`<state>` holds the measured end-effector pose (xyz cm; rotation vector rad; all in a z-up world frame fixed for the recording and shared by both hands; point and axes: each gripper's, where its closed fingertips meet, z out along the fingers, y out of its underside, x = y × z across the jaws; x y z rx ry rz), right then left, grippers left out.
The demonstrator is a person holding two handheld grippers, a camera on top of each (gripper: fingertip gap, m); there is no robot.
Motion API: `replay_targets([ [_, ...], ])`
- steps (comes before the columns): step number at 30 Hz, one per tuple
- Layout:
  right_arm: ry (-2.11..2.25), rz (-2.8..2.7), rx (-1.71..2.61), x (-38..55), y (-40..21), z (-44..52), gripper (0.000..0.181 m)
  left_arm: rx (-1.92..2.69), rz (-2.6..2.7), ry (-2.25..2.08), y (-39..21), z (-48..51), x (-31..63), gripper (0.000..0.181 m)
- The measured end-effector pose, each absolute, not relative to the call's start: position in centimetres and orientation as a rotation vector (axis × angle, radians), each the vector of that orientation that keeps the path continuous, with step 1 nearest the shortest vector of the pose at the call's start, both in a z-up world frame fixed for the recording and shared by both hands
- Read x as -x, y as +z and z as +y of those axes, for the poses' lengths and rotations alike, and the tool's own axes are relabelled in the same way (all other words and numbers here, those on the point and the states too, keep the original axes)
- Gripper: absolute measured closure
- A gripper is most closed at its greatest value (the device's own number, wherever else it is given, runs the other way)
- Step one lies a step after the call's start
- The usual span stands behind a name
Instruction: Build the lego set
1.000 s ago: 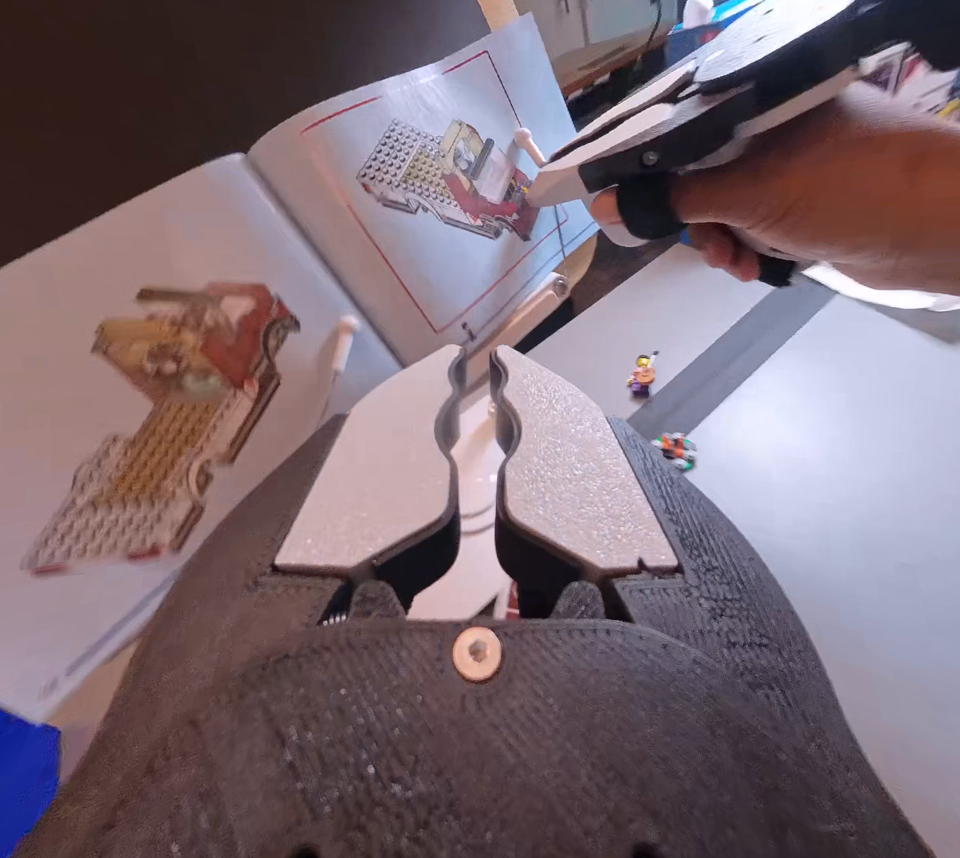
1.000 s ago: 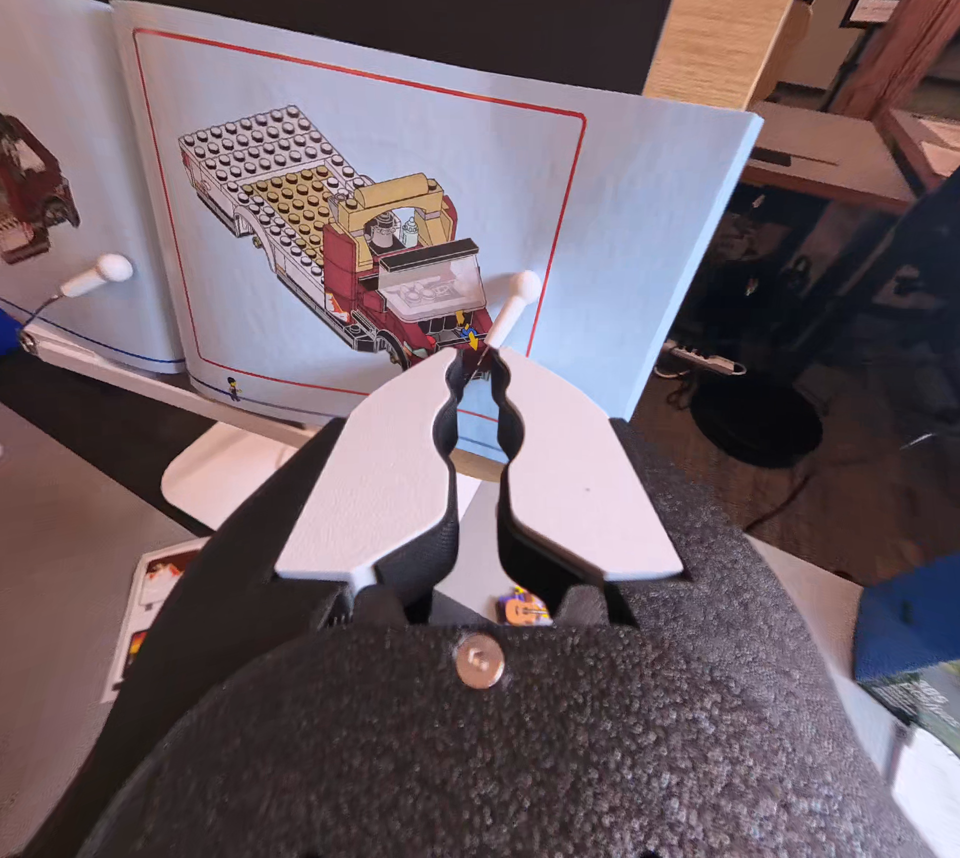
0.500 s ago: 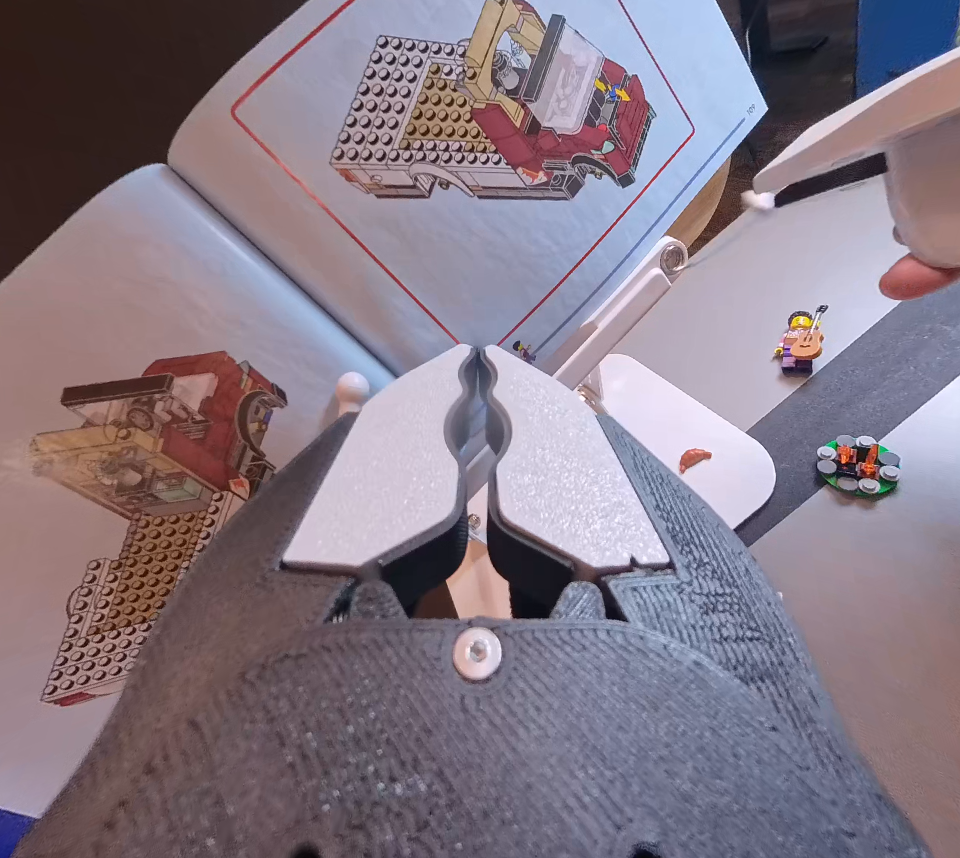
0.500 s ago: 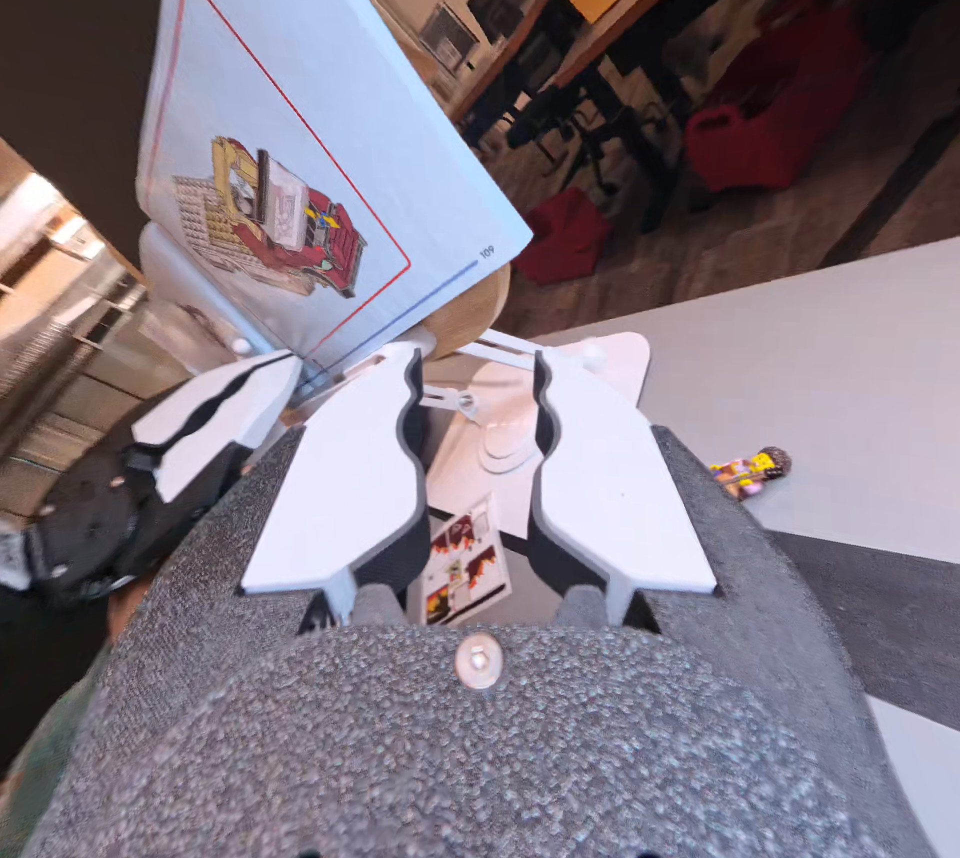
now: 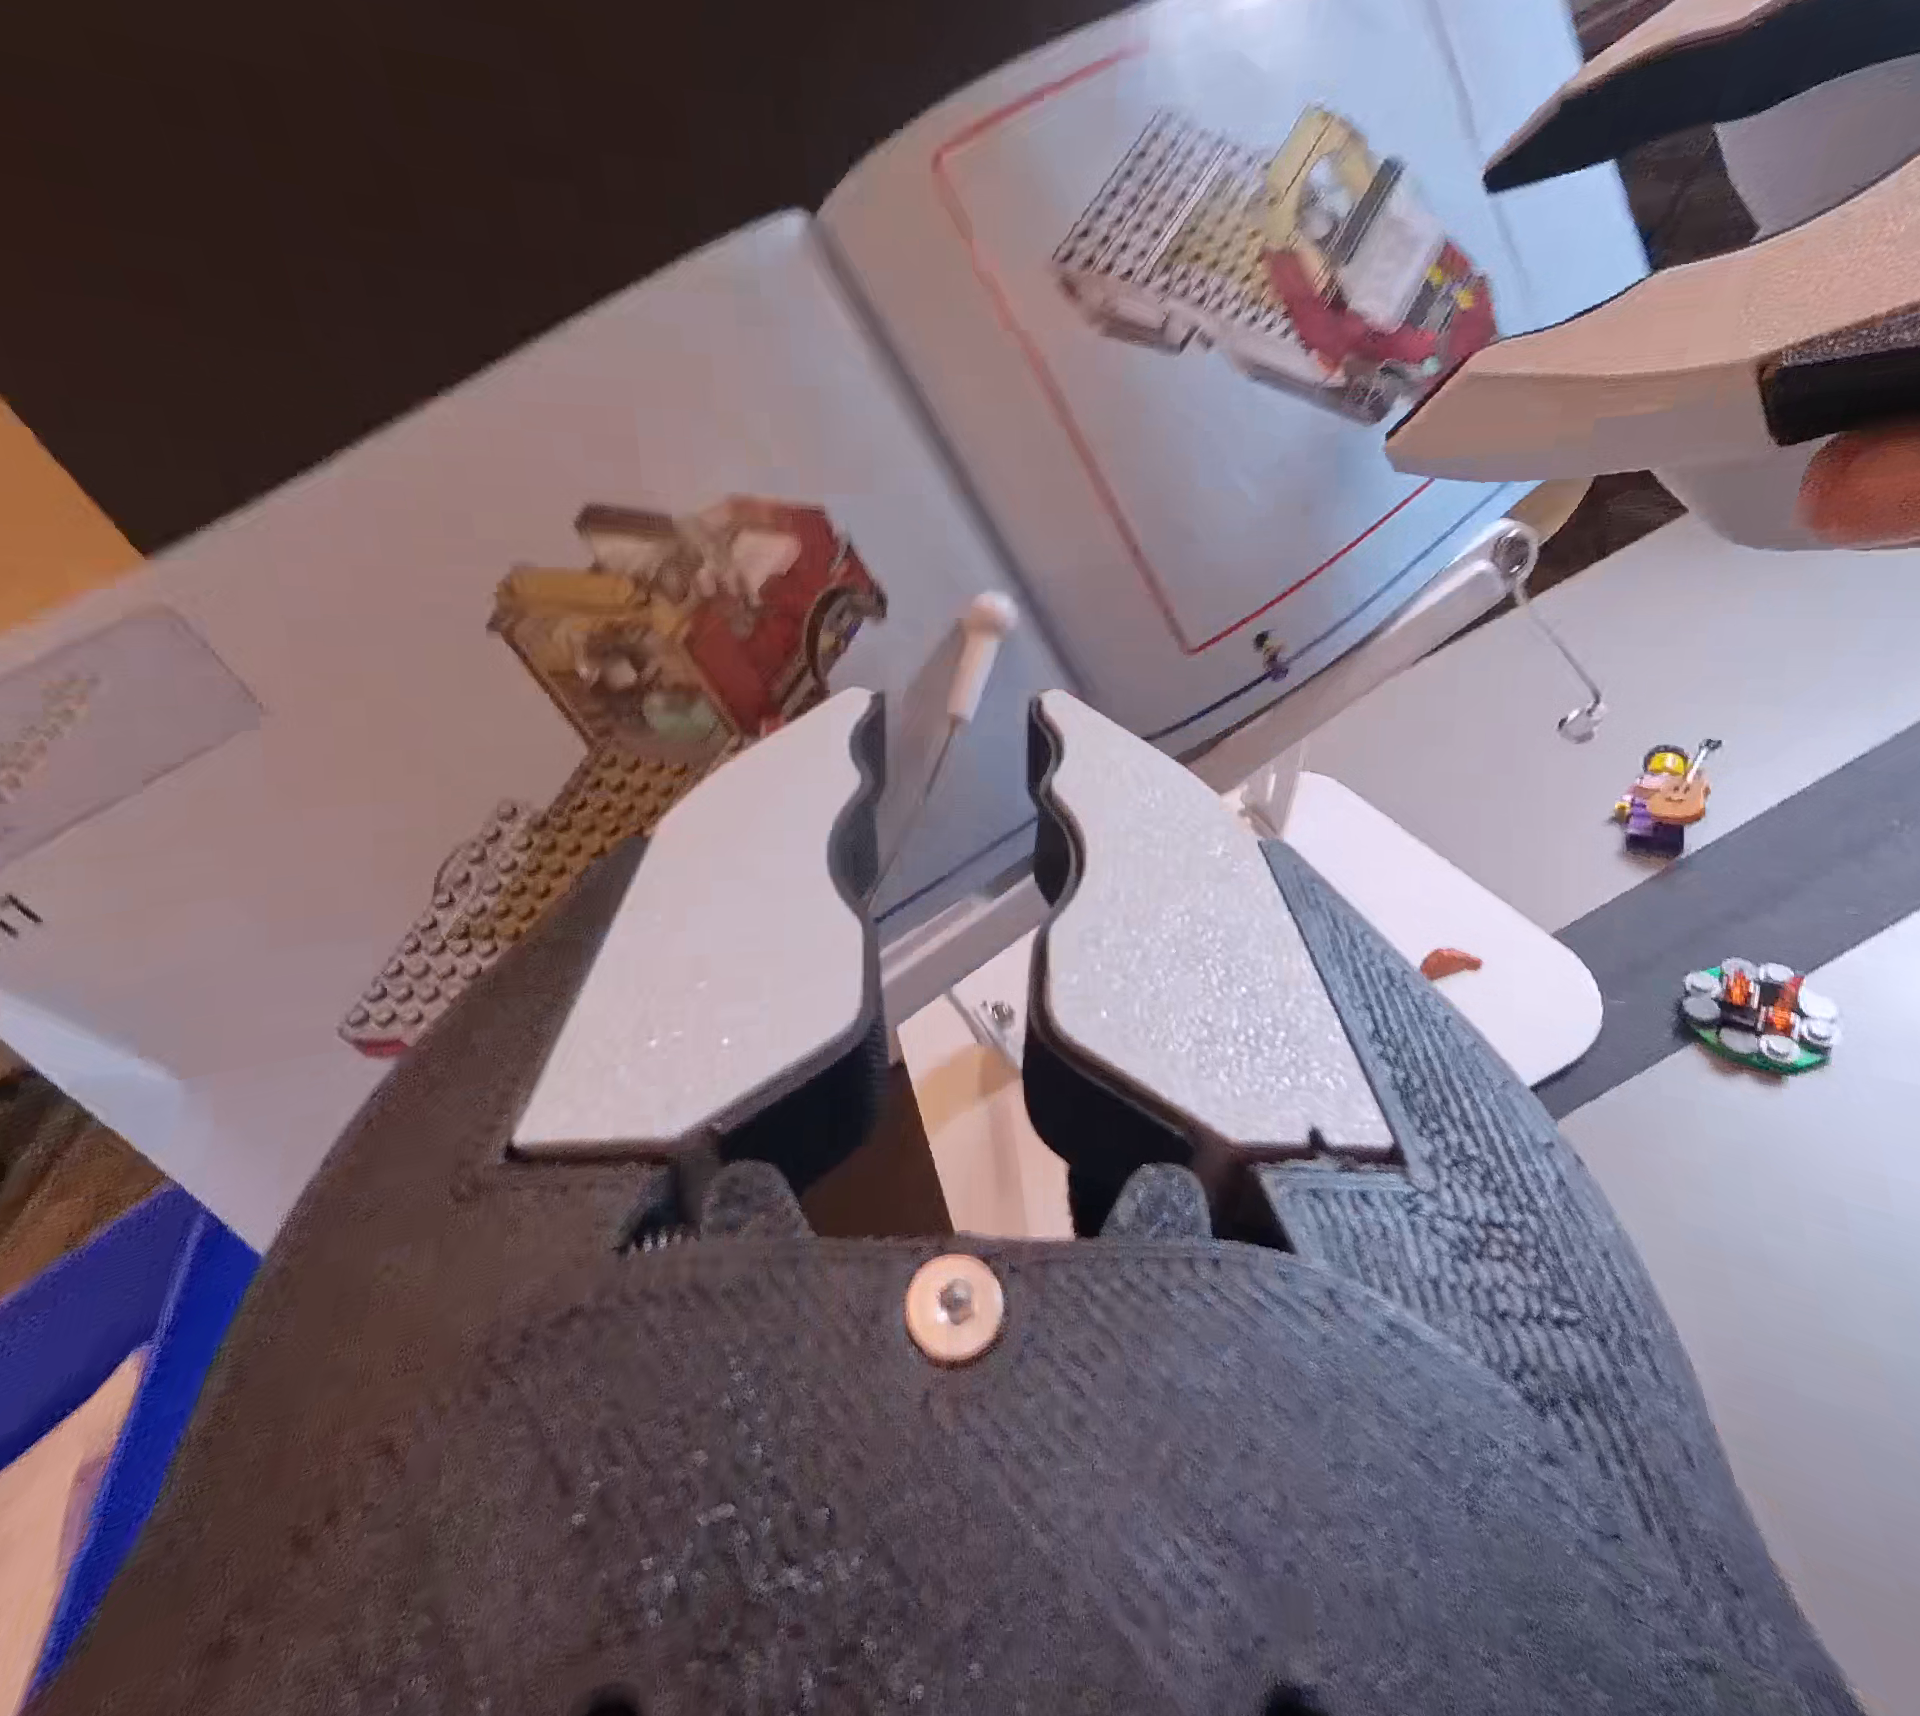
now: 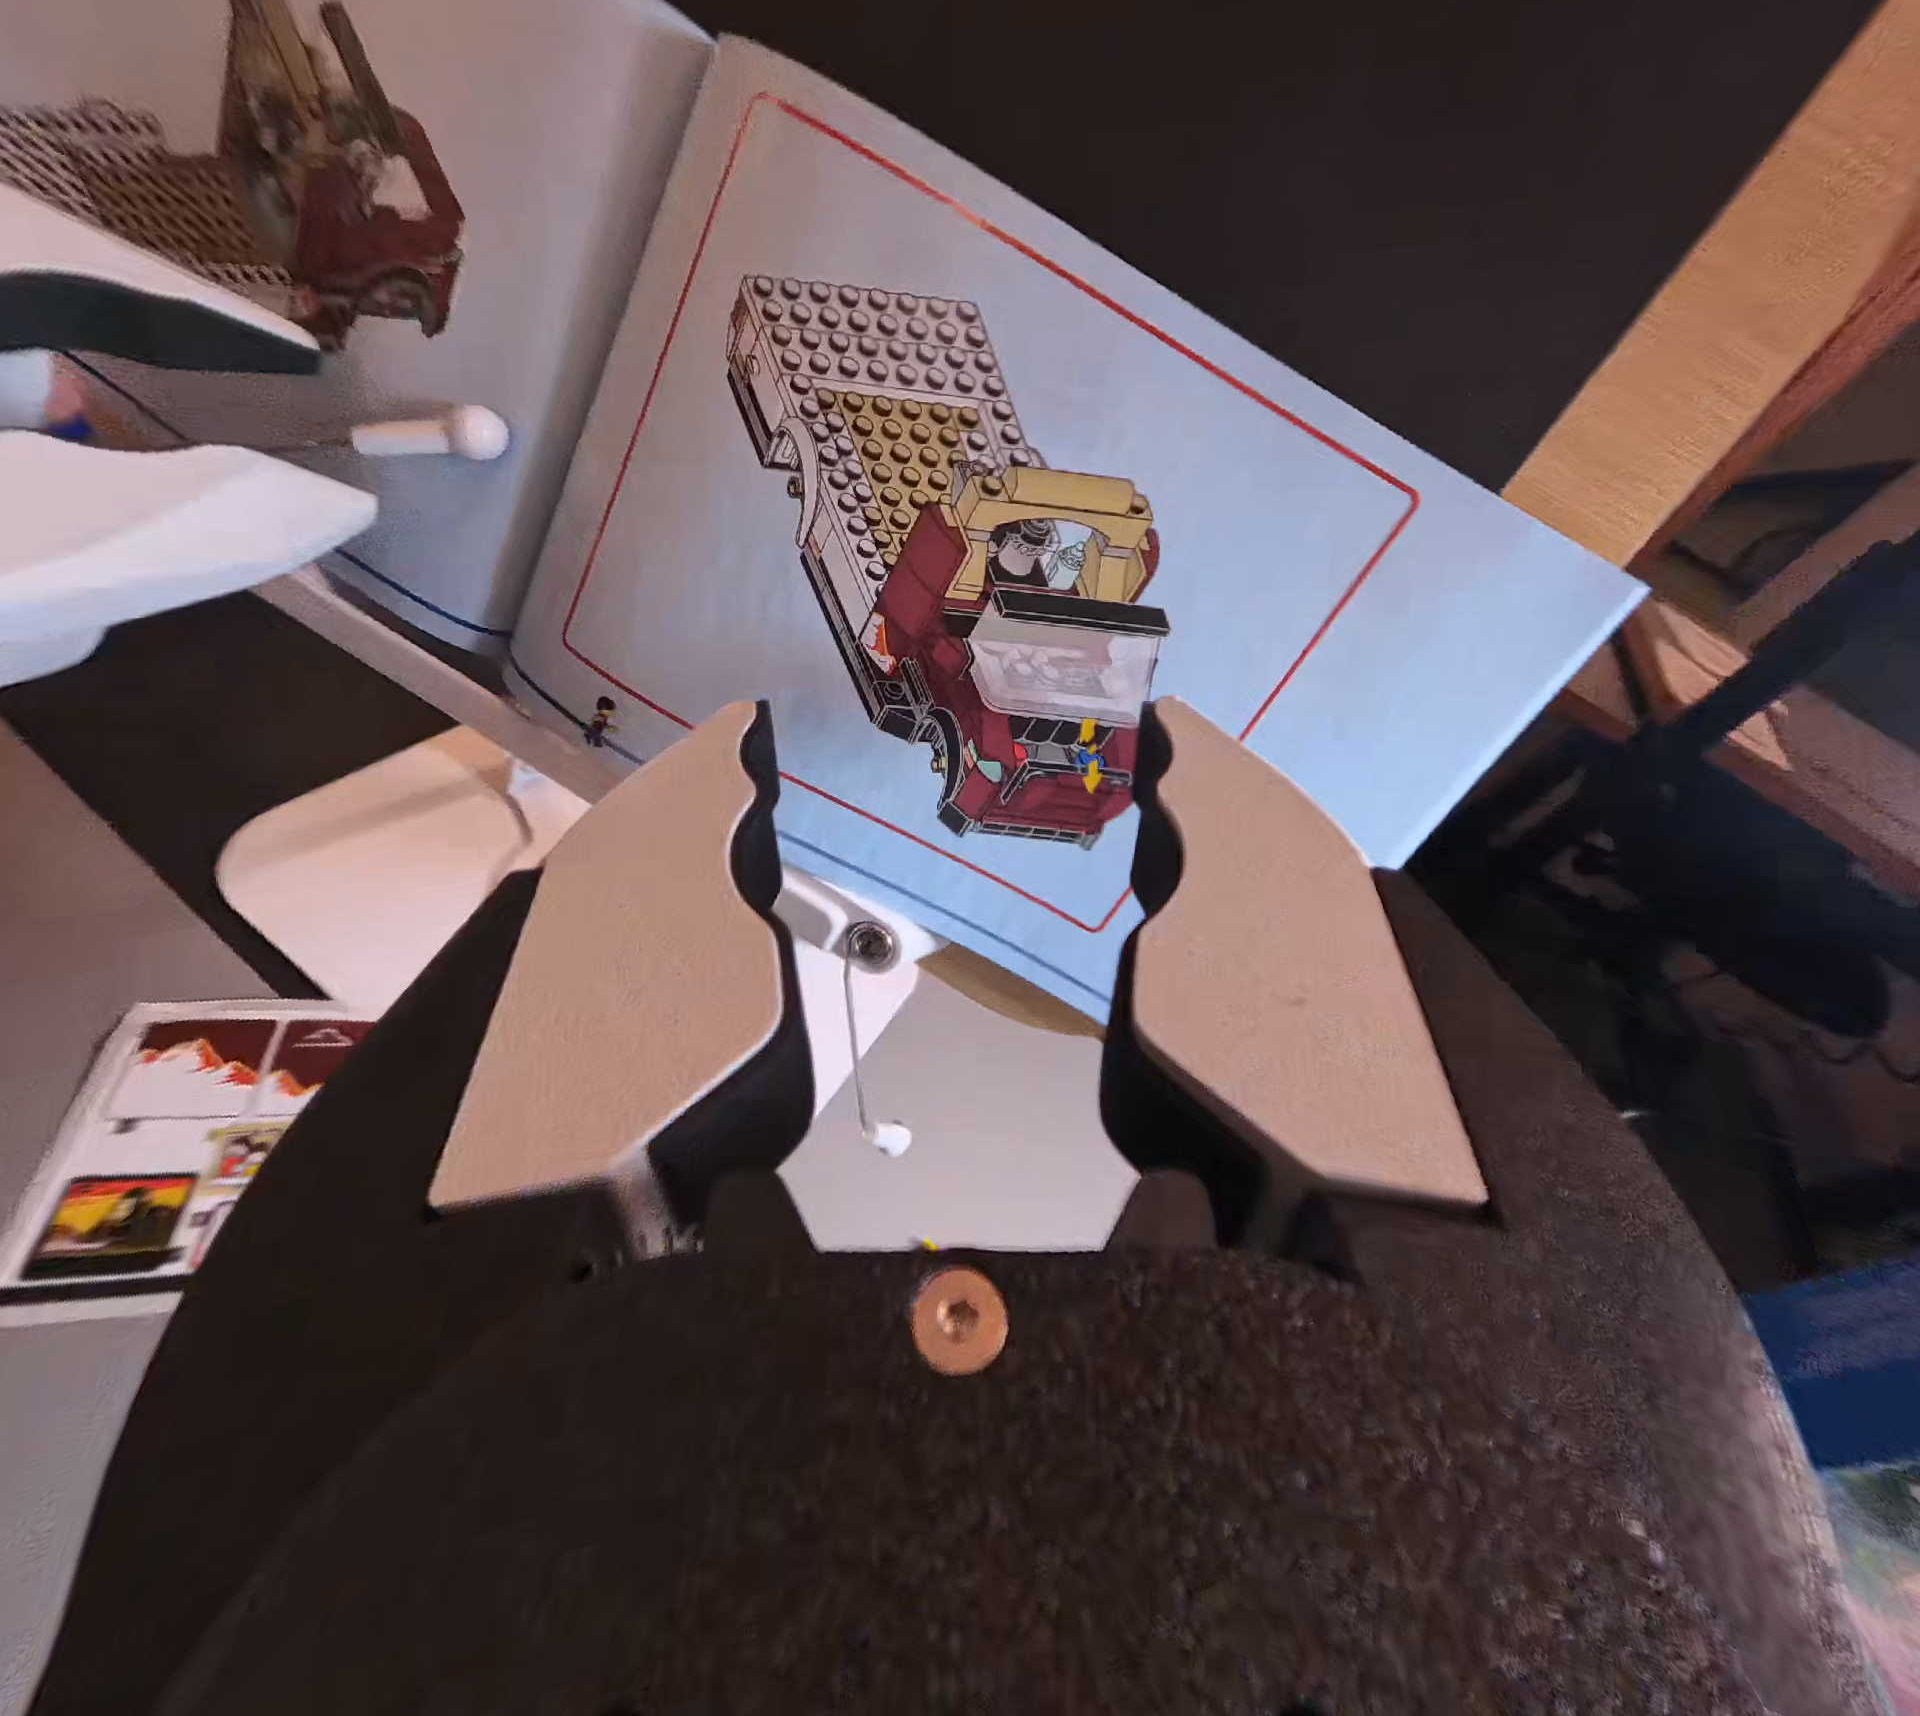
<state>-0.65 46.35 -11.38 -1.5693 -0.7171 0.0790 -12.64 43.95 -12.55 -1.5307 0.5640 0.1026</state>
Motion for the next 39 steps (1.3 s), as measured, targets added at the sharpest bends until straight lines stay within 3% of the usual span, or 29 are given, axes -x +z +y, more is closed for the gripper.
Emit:
replay_targets([
  [2, -0.026, -0.722, 1.604, 0.9, -12.2, 47.4, 0.115, 1.614, 0.566, 0.085, -14.0, 44.9, 13.7, 0.156],
  [5, -0.107, -0.675, 1.616, 0.6, -12.8, 48.3, 0.117, 1.582, 0.649, 0.175, -14.2, 45.6, 14.6, 0.177],
  [7, -0.125, -0.650, 1.615, 0.5, -12.8, 48.5, 0.118, 1.561, 0.577, 0.179, -13.3, 45.5, 15.9, 0.181],
  [14, -0.102, -0.631, 1.616, 0.0, -13.3, 48.4, 0.119, 1.692, 0.080, -0.394, -16.0, 43.5, 22.3, 0.165],
  [15, -0.104, -0.636, 1.613, -0.1, -13.4, 48.3, 0.119, 1.701, 0.053, -0.413, -16.7, 43.0, 22.7, 0.158],
  [19, -0.089, -0.639, 1.621, -0.2, -13.7, 48.0, 0.118, 1.590, 0.017, -0.282, -15.3, 41.1, 24.5, 0.160],
  [22, -0.063, -0.636, 1.618, -0.2, -13.8, 47.9, 0.117, 1.490, 0.144, -0.229, -11.9, 40.1, 21.4, 0.161],
  [28, -0.059, -0.623, 1.633, -0.5, -13.7, 47.9, 0.115, 1.529, 0.543, -0.104, -11.7, 42.4, 11.3, 0.167],
  [39, -0.050, -0.635, 1.631, -1.5, -12.9, 48.2, 0.109, 1.608, 0.605, 0.013, -13.5, 45.3, 9.4, 0.177],
])
